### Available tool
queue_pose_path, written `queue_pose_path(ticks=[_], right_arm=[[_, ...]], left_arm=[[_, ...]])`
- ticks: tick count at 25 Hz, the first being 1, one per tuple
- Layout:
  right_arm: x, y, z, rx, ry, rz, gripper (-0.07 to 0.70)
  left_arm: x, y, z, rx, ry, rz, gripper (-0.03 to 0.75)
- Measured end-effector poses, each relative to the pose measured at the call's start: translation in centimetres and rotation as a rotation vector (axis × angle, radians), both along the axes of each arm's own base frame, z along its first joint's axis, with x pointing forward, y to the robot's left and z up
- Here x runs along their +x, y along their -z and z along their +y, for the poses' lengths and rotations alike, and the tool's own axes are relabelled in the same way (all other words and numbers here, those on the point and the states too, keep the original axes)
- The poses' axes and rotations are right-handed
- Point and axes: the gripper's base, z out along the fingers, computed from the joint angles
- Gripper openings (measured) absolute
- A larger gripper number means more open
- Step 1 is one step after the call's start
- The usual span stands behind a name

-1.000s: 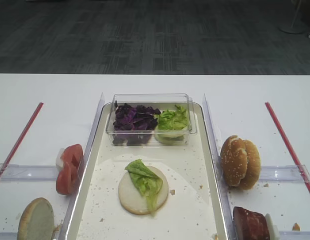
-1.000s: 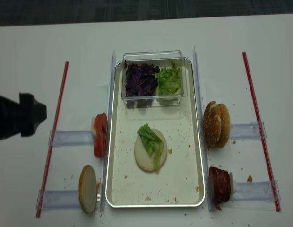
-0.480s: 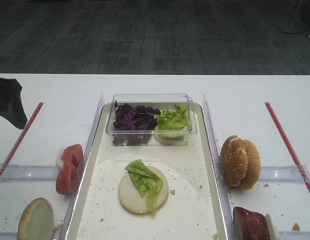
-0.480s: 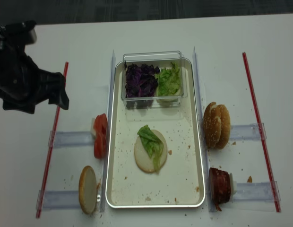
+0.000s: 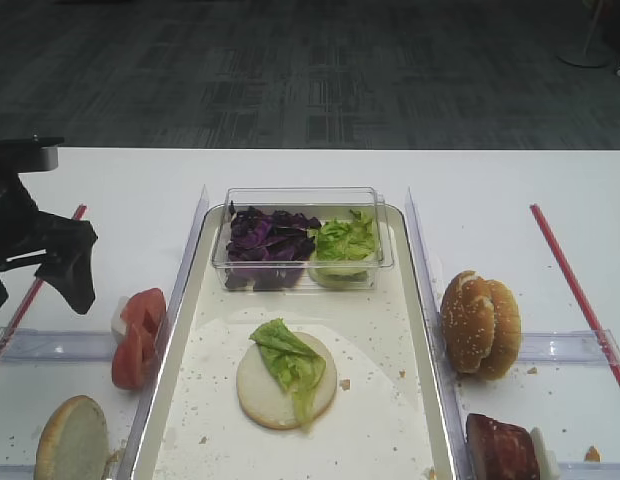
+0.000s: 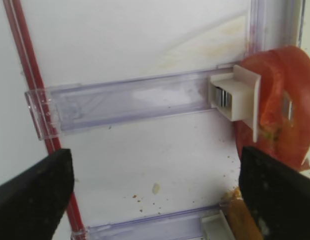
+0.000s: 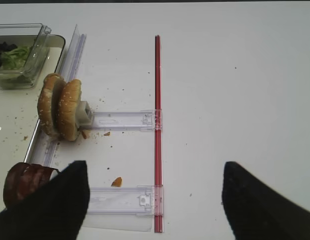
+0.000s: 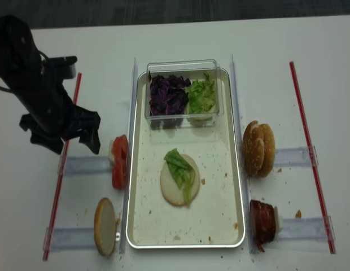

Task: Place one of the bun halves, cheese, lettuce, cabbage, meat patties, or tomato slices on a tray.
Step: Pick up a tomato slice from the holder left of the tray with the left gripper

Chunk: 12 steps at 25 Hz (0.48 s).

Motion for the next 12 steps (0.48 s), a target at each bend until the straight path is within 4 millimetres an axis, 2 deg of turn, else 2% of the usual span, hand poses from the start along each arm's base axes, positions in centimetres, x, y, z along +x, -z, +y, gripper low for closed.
queue_pose_path(ticks=[5,12], right_arm=[[0.0,0.0,0.0,0.002,0.001,0.000,0.571],[0.0,0.0,0.0,0.004,0.002,0.000,0.571]], left_arm=[[0.4,-0.5,0.0,0.002,0.003,-0.015,0.610],[1.1,-2.5,-1.6,-0.005,0.053,-0.035,0.524]])
